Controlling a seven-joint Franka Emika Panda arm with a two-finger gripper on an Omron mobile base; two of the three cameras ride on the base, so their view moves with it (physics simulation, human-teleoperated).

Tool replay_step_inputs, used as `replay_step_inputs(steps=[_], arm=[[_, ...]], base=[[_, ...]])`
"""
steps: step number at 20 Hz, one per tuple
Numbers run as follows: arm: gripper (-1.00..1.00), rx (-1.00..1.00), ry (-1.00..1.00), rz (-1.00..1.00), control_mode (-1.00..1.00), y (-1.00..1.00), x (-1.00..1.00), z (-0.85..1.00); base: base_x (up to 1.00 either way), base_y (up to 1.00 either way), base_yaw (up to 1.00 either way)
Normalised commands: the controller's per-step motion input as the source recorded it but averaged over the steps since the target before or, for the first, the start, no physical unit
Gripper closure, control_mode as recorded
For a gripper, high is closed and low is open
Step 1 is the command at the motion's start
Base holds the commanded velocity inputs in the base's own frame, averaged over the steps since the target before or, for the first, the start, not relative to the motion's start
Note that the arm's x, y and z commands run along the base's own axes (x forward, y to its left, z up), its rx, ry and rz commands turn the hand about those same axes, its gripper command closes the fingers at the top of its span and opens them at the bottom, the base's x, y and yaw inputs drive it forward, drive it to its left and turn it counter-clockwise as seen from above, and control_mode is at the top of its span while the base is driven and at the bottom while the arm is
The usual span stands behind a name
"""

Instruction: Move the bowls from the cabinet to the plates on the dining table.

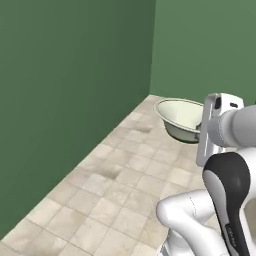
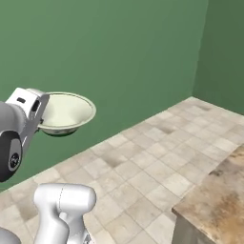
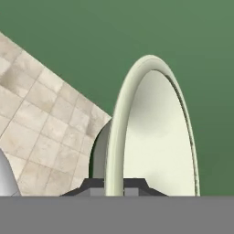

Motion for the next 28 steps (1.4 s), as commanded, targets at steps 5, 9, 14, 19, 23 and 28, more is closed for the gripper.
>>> replay_step_inputs(steps=[5, 9, 14, 19, 23, 28], arm=[[1.0, 0.0, 0.0, 0.0, 1.0, 0.0, 0.0, 0.0], [1.0, 0.0, 0.0, 0.0, 1.0, 0.0, 0.0, 0.0], [1.0, 0.0, 0.0, 0.0, 1.0, 0.0, 0.0, 0.0], [1.0, 0.0, 0.0, 0.0, 1.0, 0.0, 0.0, 0.0], [1.0, 0.0, 0.0, 0.0, 1.0, 0.0, 0.0, 0.0], [1.0, 0.0, 0.0, 0.0, 1.0, 0.0, 0.0, 0.0]], base=[[1.0, 0.52, -0.54], [1.0, 0.37, -0.54], [1.0, 0.06, -0.48], [1.0, 0.0, -0.42], [1.0, 0.01, -0.38], [1.0, 0.17, -0.28]])
